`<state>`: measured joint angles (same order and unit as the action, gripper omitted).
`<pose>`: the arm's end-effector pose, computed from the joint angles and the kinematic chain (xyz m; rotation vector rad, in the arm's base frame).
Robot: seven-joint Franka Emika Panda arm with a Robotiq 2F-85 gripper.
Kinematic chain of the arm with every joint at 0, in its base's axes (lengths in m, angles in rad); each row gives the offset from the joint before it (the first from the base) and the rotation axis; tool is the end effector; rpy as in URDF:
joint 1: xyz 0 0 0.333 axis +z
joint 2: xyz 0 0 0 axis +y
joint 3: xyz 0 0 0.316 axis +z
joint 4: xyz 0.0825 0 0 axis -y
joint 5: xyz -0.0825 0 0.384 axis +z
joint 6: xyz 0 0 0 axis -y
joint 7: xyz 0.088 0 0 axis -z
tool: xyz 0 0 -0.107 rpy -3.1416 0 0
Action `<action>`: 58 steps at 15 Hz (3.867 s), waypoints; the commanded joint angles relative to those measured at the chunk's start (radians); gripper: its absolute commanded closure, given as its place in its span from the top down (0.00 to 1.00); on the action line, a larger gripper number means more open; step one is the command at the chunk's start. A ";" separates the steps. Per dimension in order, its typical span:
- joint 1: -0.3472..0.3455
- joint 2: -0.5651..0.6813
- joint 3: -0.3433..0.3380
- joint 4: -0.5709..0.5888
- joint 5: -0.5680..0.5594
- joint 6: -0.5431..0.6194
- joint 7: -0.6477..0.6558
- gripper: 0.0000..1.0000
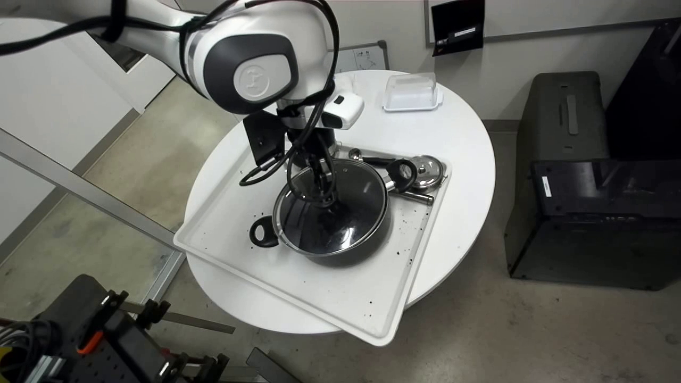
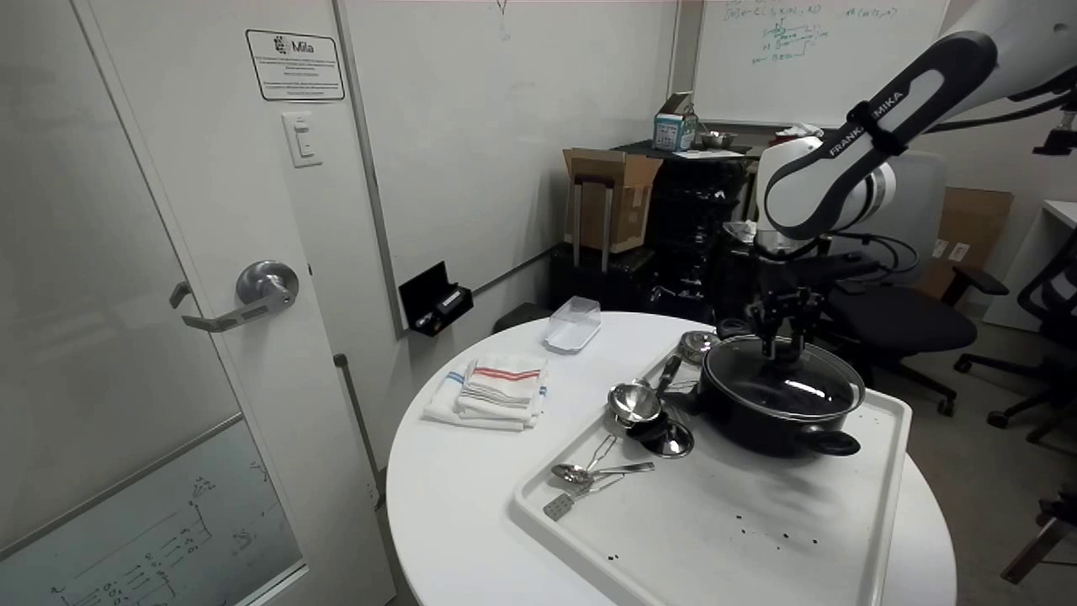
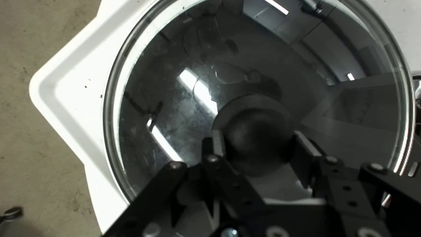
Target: Put the glass lid on the pot.
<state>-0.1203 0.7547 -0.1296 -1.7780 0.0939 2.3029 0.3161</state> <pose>0.6081 -0.1503 0.1180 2.9427 -0.9291 -0.3415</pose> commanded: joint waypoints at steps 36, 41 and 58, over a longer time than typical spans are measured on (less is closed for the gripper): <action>0.017 0.048 -0.009 0.087 0.015 -0.036 0.029 0.25; 0.013 0.033 -0.004 0.073 0.020 -0.032 0.020 0.25; 0.010 0.040 0.005 0.086 0.026 -0.037 0.017 0.25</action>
<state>-0.1114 0.7854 -0.1275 -1.7268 0.0939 2.2965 0.3361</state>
